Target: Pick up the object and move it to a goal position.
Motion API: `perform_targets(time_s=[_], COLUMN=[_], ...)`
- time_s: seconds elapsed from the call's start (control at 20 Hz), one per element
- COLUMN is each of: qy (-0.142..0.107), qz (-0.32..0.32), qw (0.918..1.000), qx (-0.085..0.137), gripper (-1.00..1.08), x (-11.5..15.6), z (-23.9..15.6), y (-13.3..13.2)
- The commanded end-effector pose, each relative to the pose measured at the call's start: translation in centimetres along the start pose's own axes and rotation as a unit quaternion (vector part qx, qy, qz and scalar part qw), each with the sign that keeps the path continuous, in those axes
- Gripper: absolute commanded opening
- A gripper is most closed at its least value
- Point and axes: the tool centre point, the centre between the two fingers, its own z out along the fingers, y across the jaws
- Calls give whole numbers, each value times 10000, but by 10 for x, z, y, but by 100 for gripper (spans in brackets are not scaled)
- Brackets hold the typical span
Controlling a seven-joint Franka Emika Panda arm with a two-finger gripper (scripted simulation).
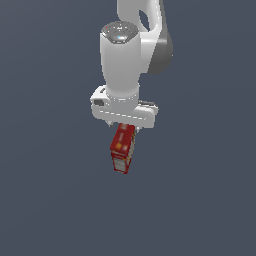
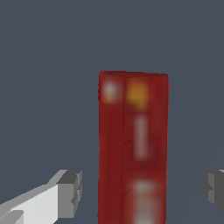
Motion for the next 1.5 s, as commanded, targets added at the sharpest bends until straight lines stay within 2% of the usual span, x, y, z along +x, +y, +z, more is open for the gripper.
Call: perform_targets(time_s=[0.0,0.25,0.7,0.95,1.0,1.45], qy=[1,-2,1,1,1,1], qz=[29,12,27,27,27,27], qw=[10000,10000,10000,10000,10000,10000], qx=[-7,-3,-7,-7,-7,-7], gripper=[100,100,100,100,-100,-100], x=[2,0,0,1,1,1], z=[2,7,45,52,52,52], y=[1,0,1,0,0,0])
